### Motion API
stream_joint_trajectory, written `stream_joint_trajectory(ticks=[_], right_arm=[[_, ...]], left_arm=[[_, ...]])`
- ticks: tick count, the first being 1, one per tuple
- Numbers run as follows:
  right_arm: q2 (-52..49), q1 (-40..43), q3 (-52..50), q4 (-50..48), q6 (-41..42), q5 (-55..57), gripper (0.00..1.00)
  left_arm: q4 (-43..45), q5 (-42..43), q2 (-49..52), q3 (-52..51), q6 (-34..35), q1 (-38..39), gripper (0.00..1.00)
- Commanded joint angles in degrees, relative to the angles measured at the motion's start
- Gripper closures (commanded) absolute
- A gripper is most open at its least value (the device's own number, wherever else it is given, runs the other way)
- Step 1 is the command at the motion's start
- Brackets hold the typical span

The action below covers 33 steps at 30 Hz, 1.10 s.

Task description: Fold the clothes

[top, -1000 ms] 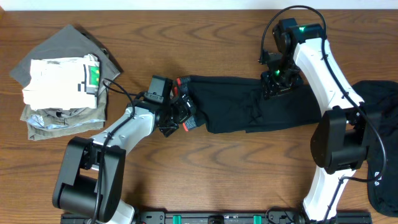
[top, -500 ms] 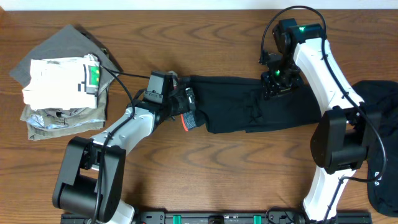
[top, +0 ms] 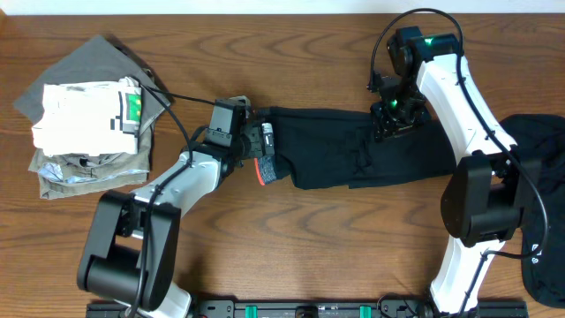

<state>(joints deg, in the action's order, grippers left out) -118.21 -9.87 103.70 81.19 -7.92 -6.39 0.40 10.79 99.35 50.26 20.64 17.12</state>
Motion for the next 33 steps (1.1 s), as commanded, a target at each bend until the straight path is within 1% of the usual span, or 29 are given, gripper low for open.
stream_joint_trajectory(ticks=[1, 5, 10, 12, 16, 17, 19, 21, 22, 26, 29, 33], right_arm=[[0.2, 0.2, 0.1, 0.1, 0.6, 0.2, 0.58], [0.2, 0.2, 0.1, 0.1, 0.6, 0.2, 0.57], [0.2, 0.2, 0.1, 0.3, 0.6, 0.2, 0.57], [0.2, 0.2, 0.1, 0.3, 0.6, 0.2, 0.57], [0.2, 0.2, 0.1, 0.5, 0.6, 0.2, 0.57], [0.2, 0.2, 0.1, 0.5, 0.6, 0.2, 0.57], [0.2, 0.2, 0.1, 0.7, 0.6, 0.2, 0.57], [0.2, 0.2, 0.1, 0.6, 0.6, 0.2, 0.57], [0.2, 0.2, 0.1, 0.6, 0.6, 0.2, 0.57], [0.2, 0.2, 0.1, 0.6, 0.6, 0.2, 0.57], [0.2, 0.2, 0.1, 0.5, 0.6, 0.2, 0.57], [0.2, 0.2, 0.1, 0.5, 0.6, 0.2, 0.57]], left_arm=[[1.3, 2.7, 3.0, -0.1, -1.7, -0.2, 0.00], [4.0, 8.1, 5.2, -0.1, -2.8, -0.2, 0.00], [6.3, 14.2, 5.6, -0.1, -4.2, -0.2, 0.00], [6.7, 16.0, 5.6, -0.1, -4.8, -0.2, 0.03], [5.4, 16.2, 5.6, -0.1, -4.8, -0.2, 0.29], [5.2, 16.2, 5.6, -0.1, -4.8, -0.3, 0.32], [4.5, 16.2, 5.4, -0.1, -4.7, -0.8, 0.44], [3.3, 16.0, 5.0, -0.1, -4.8, -1.8, 0.53], [2.4, 15.5, 4.5, -0.1, -4.8, -2.4, 0.57], [-0.7, 15.2, 1.9, -0.1, -5.0, -6.4, 0.63], [-1.9, 15.1, -0.2, -0.1, -5.0, -9.7, 0.64], [-3.1, 15.1, -2.1, -0.1, -8.3, -13.5, 0.64]])
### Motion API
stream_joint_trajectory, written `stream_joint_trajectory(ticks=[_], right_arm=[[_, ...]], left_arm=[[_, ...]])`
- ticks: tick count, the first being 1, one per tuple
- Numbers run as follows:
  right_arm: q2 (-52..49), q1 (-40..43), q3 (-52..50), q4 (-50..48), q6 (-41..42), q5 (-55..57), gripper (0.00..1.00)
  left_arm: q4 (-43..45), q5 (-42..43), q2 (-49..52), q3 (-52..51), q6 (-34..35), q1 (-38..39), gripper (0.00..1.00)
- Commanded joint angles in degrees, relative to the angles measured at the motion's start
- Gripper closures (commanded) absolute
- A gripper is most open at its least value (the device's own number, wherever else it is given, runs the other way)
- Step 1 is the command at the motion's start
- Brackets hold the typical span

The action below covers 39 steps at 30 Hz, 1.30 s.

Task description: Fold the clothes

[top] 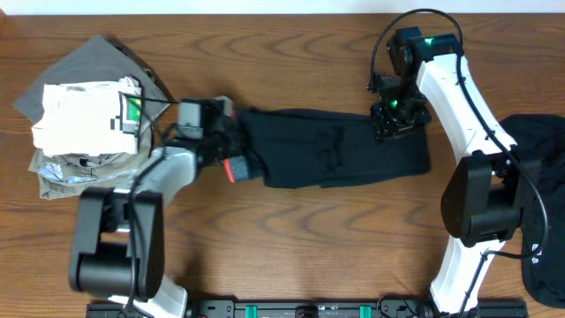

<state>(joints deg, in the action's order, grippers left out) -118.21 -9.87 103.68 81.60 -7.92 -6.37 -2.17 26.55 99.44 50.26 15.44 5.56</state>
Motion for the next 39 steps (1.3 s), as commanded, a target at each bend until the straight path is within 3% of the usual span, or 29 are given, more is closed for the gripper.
stream_joint_trajectory(ticks=[1, 6, 12, 16, 21, 39], right_arm=[[0.2, 0.2, 0.1, 0.1, 0.6, 0.2, 0.57], [0.2, 0.2, 0.1, 0.1, 0.6, 0.2, 0.57], [0.2, 1.2, 0.1, -0.4, 1.1, 1.8, 0.58], [0.2, 3.2, 0.2, -1.6, 5.7, 5.9, 0.58], [0.2, 7.2, 0.2, -4.5, 7.3, 6.4, 0.57], [0.2, 11.7, -1.4, -5.0, 7.9, 6.3, 0.57]], left_arm=[[-0.7, -0.9, -2.4, 0.0, -3.6, -2.6, 0.64], [-6.1, -5.7, -3.5, 0.9, -6.0, -4.7, 0.66], [-21.3, -6.7, -5.6, 7.9, -8.4, -5.3, 0.69], [-28.6, -7.3, -6.7, 14.0, -10.4, -5.4, 0.68], [-37.3, -14.8, -6.9, 21.1, -11.0, -5.9, 0.69], [-46.7, -15.7, -6.3, 27.6, -12.2, -7.5, 0.68]])
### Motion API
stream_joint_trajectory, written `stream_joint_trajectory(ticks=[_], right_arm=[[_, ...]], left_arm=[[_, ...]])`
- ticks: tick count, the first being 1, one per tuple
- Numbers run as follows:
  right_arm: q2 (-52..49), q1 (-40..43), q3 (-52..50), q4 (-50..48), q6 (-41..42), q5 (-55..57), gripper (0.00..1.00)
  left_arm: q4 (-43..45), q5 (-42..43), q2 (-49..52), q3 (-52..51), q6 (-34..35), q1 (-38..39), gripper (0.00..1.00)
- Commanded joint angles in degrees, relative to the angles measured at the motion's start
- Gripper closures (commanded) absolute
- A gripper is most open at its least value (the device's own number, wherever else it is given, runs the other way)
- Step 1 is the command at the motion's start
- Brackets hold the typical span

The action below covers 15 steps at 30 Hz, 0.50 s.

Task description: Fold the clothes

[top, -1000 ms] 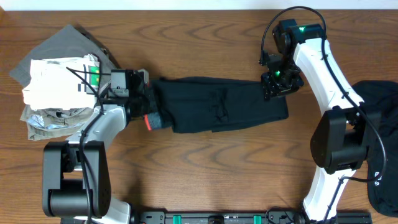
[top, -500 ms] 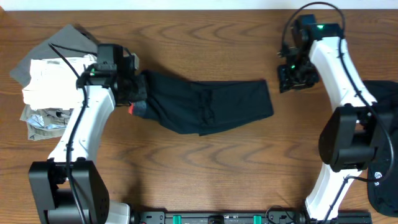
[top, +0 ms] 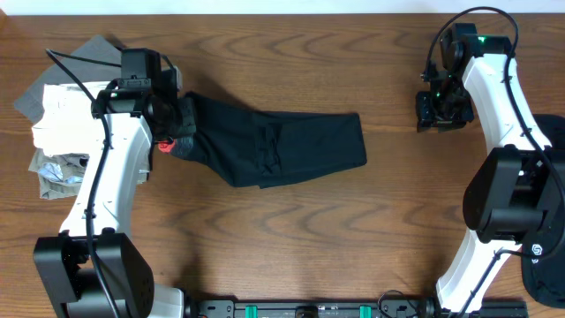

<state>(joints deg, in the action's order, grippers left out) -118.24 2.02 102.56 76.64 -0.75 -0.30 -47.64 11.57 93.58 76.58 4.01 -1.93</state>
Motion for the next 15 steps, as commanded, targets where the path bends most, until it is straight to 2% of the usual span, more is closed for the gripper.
stream_joint_trajectory(ticks=[1, 7, 15], right_arm=[[0.3, -0.2, -0.3, 0.0, 0.7, 0.2, 0.57], [0.3, -0.2, -0.3, 0.9, 0.7, 0.0, 0.57], [0.3, -0.2, -0.3, 1.4, 0.7, 0.0, 0.57]], left_arm=[[-2.0, -0.7, -0.4, 1.3, -0.8, 0.0, 0.68], [-3.3, -3.2, -0.1, 0.9, -0.8, 0.0, 0.66], [-3.4, -8.6, -0.1, 0.9, -0.8, 0.0, 0.41]])
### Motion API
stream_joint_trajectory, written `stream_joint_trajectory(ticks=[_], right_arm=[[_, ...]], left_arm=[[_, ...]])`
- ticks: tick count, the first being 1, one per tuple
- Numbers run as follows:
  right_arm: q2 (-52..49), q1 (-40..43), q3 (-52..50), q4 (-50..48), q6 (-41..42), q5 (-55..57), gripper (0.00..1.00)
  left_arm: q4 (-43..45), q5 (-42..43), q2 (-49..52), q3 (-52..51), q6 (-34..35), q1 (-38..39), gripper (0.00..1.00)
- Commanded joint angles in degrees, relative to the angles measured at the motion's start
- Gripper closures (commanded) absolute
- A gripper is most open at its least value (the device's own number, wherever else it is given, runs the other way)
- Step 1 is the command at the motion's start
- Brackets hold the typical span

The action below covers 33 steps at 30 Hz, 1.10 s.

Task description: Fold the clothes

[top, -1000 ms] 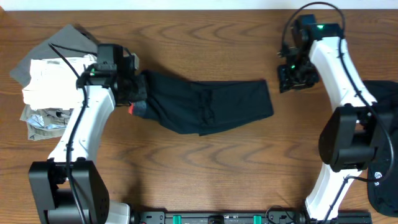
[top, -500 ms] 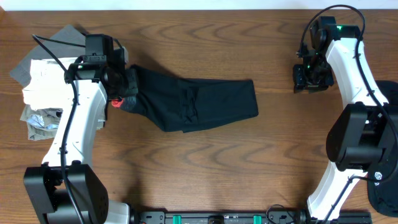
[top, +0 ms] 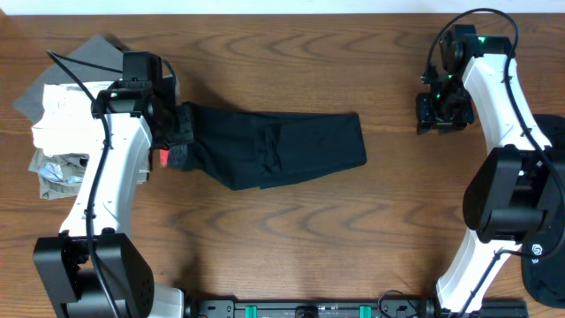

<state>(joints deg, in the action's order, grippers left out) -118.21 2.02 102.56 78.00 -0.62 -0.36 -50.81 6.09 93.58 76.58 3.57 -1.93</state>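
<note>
A black garment (top: 282, 146), folded into a long band, lies across the middle of the table and slopes slightly down to the left. My left gripper (top: 179, 132) is at its left end and is shut on the cloth there, with a red tab (top: 165, 159) showing just below the fingers. Over bare wood at the right, my right gripper (top: 439, 115) stands well clear of the garment's right end. Its fingers look spread, with nothing between them.
A stack of folded clothes (top: 75, 115), grey below and white on top, sits at the far left beside the left arm. A dark heap of clothes (top: 540, 168) lies at the right edge behind the right arm.
My left gripper has dropped slightly toward the table's front with the garment's left end; the red tab now sits lower. The right arm and the rest of the garment have not moved.
Both grippers first held the black garment, left end and right end, at the table's middle right. Then the garment was further left, still held at both ends. Later the right gripper was off it at the right, and the left had it near the folded stack, where it remains.
</note>
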Motion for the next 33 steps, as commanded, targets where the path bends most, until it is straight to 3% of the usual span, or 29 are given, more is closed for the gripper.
stream_joint_trajectory(ticks=[1, 4, 16, 18, 22, 23, 26, 33], right_arm=[[0.2, -0.2, -0.3, 0.0, 0.6, 0.1, 0.57], [0.2, -0.2, -0.3, 0.1, 0.6, 0.1, 0.57], [0.2, -0.2, -0.3, 0.0, 0.6, 0.1, 0.57], [0.2, -0.2, -0.3, 0.0, 0.6, 0.1, 0.57], [0.2, -0.2, -0.3, 0.1, 0.5, 0.1, 0.57], [0.2, -0.2, -0.3, 0.0, 0.5, 0.1, 0.58], [0.2, -0.2, -0.3, 0.1, 0.1, 0.1, 0.57], [0.2, -0.2, -0.3, 0.0, 0.2, 0.1, 0.57]], left_arm=[[-0.2, -3.2, -0.1, 0.9, -0.3, 0.0, 0.41], [-0.7, -3.2, -0.1, 0.9, -0.3, 0.0, 0.36], [-3.3, -6.4, 0.0, 0.8, 0.1, 0.0, 0.37], [-3.4, -6.4, 0.0, 0.2, 0.4, 0.0, 0.45], [-2.3, -6.9, 0.3, -2.3, 2.7, -0.4, 0.51], [-1.7, -6.9, 0.5, -3.0, 3.0, -0.7, 0.60], [0.3, -7.2, 0.8, -5.6, 6.5, -2.3, 0.72], [5.8, -8.0, 0.8, -9.9, 10.7, -6.9, 0.76]])
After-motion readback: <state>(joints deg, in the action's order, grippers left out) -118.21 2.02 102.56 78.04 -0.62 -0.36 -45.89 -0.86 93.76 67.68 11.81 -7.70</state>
